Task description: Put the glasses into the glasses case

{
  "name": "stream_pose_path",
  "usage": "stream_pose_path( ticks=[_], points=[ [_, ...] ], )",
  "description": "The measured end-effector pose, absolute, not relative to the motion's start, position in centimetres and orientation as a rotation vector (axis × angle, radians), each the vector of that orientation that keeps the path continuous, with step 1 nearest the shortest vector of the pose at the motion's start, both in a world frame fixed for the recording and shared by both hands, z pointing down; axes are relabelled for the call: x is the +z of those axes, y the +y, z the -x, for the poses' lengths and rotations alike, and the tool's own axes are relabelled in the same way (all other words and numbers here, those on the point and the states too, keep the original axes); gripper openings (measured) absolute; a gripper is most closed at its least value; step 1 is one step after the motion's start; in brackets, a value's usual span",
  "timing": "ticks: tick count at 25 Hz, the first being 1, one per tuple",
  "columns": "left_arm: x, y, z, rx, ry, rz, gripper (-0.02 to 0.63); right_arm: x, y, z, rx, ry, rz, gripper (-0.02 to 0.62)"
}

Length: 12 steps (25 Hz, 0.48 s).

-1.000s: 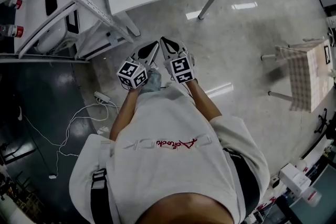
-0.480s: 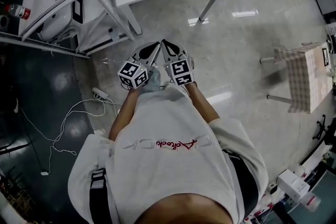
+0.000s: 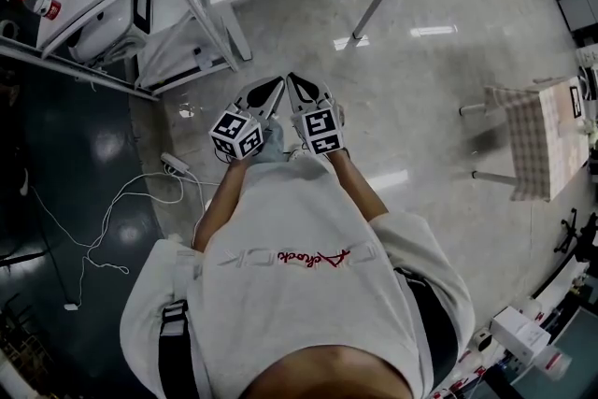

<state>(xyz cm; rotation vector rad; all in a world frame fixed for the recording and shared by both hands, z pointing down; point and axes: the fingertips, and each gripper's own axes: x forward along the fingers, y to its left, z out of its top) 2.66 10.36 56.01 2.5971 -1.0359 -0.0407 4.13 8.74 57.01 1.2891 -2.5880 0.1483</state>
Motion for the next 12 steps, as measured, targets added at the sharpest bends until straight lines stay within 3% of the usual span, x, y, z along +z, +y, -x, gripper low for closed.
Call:
stream_pose_path(
  ticks=[12],
  points=[
    [56.05,11.48,-2.52,-0.052,-1.034,-2.604,0.025,57.06,9.50,-4.30,0.143,-2.583,-1.309,-0.002]
  ],
)
